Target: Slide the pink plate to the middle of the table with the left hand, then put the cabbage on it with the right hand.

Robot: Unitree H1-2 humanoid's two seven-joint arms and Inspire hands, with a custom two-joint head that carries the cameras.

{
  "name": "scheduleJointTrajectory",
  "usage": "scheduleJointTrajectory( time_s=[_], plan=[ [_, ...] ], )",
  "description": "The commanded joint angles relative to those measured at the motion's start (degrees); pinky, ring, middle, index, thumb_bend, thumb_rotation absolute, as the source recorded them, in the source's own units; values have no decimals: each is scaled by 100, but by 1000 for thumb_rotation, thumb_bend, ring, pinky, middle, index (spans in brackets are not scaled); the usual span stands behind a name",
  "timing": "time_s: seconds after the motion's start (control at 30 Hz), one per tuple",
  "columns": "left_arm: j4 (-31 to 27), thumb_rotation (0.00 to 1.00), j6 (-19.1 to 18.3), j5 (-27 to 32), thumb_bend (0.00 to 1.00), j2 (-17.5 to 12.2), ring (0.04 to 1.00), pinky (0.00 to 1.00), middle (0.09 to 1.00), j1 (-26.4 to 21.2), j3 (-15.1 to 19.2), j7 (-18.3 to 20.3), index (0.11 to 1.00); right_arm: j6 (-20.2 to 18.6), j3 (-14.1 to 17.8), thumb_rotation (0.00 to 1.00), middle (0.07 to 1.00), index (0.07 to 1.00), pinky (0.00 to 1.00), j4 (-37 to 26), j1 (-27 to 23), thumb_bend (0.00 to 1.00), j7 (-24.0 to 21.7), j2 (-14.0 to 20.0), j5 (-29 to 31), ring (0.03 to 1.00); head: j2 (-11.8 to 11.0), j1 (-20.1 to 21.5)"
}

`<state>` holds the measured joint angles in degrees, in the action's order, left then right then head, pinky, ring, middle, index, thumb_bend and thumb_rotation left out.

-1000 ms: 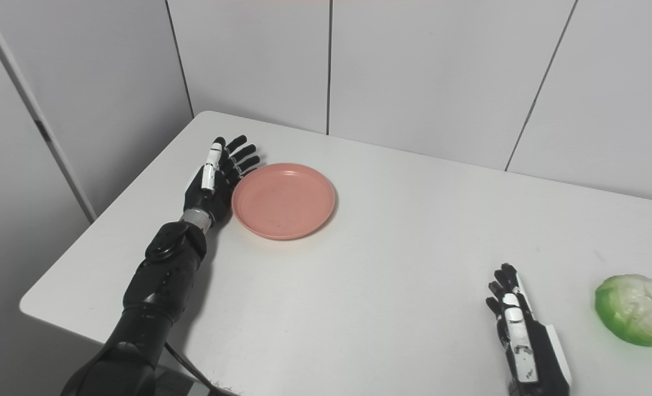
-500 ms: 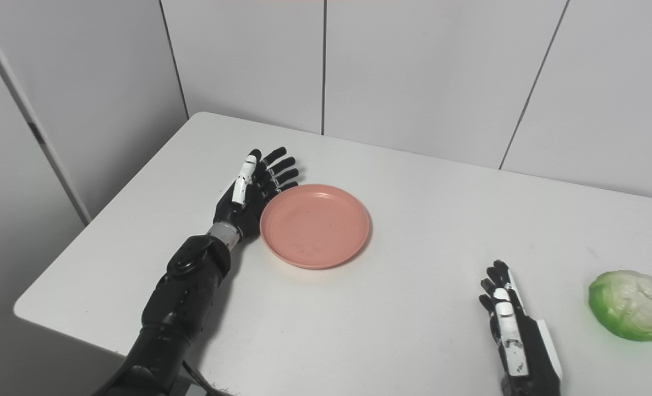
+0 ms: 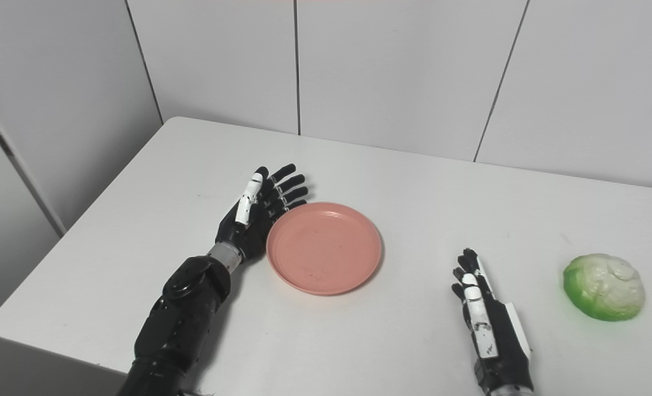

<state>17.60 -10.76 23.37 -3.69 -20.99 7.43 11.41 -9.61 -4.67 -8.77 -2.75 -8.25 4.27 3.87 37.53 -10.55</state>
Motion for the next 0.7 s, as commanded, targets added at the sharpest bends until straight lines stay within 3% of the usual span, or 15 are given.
scheduleJointTrajectory(
  time_s=[0.0,0.67],
  plan=[
    [-15,1000,-342,-92,419,74,842,835,853,100,-117,-42,844,-34,-43,1000,980,983,964,-166,-127,269,-16,-44,-9,970,18,42],
    [-465,1000,-688,-233,421,449,847,838,857,382,-734,43,849,-332,-84,1000,982,986,970,-416,-171,244,202,-279,-212,973,262,673]
  ],
)
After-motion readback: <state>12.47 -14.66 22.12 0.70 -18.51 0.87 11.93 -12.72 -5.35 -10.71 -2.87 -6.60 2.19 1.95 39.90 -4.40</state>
